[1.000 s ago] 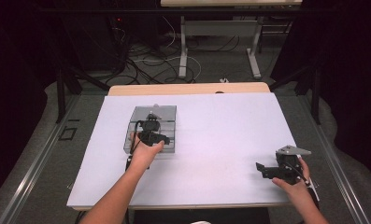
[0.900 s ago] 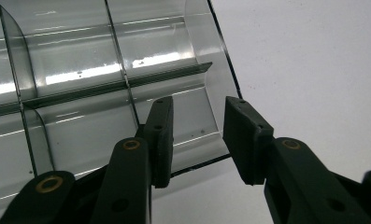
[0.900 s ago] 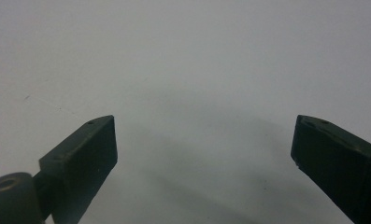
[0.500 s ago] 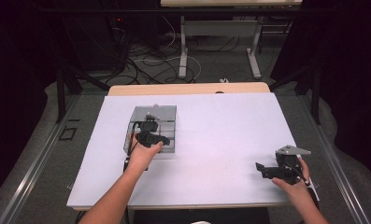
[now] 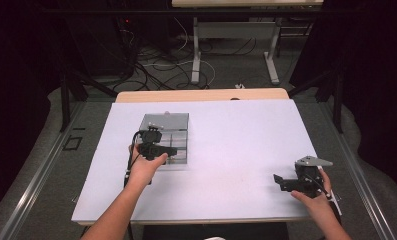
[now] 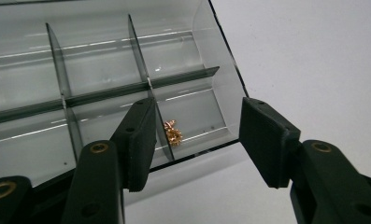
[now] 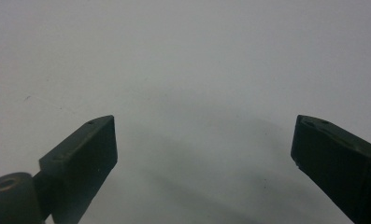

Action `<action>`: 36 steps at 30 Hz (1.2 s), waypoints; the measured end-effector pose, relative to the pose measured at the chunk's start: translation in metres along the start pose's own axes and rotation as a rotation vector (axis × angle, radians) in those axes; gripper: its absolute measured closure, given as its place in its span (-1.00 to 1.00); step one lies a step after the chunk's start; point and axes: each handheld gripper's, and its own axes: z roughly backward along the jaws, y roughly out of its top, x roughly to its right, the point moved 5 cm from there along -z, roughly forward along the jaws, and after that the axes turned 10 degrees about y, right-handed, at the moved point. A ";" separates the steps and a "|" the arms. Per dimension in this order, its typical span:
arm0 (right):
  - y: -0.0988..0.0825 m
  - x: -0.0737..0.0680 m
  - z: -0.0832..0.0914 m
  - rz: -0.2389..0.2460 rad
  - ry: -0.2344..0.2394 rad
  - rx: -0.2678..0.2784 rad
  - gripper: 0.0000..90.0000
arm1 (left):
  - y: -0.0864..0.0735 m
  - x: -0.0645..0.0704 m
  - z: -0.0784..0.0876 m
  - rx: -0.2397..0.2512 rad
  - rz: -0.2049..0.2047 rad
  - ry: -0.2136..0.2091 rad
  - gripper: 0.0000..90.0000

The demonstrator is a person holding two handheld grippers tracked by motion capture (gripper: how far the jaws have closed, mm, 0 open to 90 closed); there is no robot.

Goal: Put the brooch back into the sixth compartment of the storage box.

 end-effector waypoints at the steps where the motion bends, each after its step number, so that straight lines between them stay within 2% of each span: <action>1: 0.000 0.000 0.000 0.000 0.000 0.000 -0.85 | 0.000 -0.001 0.001 0.008 -0.002 -0.004 0.00; 5: 0.000 0.000 0.000 0.003 0.002 -0.001 -0.85 | -0.002 -0.008 0.004 0.031 -0.014 0.014 -0.04; 9: 0.000 0.000 0.000 0.001 0.001 0.001 -0.85 | -0.003 -0.016 0.008 0.043 -0.023 0.014 -0.10; 10: 0.000 0.000 0.000 0.000 0.003 0.002 -0.85 | -0.004 -0.017 0.008 0.059 -0.026 0.018 -0.10; 12: 0.000 0.000 0.000 0.003 0.002 0.001 -0.85 | -0.004 -0.021 0.009 0.082 -0.046 0.016 -0.10; 17: 0.000 0.000 -0.001 0.001 0.005 0.001 -0.85 | -0.005 -0.028 0.014 0.115 -0.053 -0.004 -0.13; 20: 0.000 0.000 -0.001 -0.002 0.005 0.001 -0.85 | -0.005 -0.031 0.016 0.163 -0.072 -0.018 -0.15; 22: 0.000 0.000 0.000 -0.002 0.005 0.001 -0.85 | -0.006 -0.033 0.017 0.191 -0.070 -0.020 -0.17; 24: 0.000 0.000 0.000 -0.003 0.005 0.001 -0.85 | -0.007 -0.037 0.019 0.200 -0.076 -0.017 -0.20; 29: -0.001 0.000 -0.001 -0.003 0.005 0.000 -0.85 | -0.013 -0.046 0.021 0.228 -0.067 -0.038 -0.26; 36: -0.001 0.000 -0.001 -0.006 0.004 0.001 -0.85 | -0.024 -0.058 0.023 0.278 -0.019 -0.046 -0.50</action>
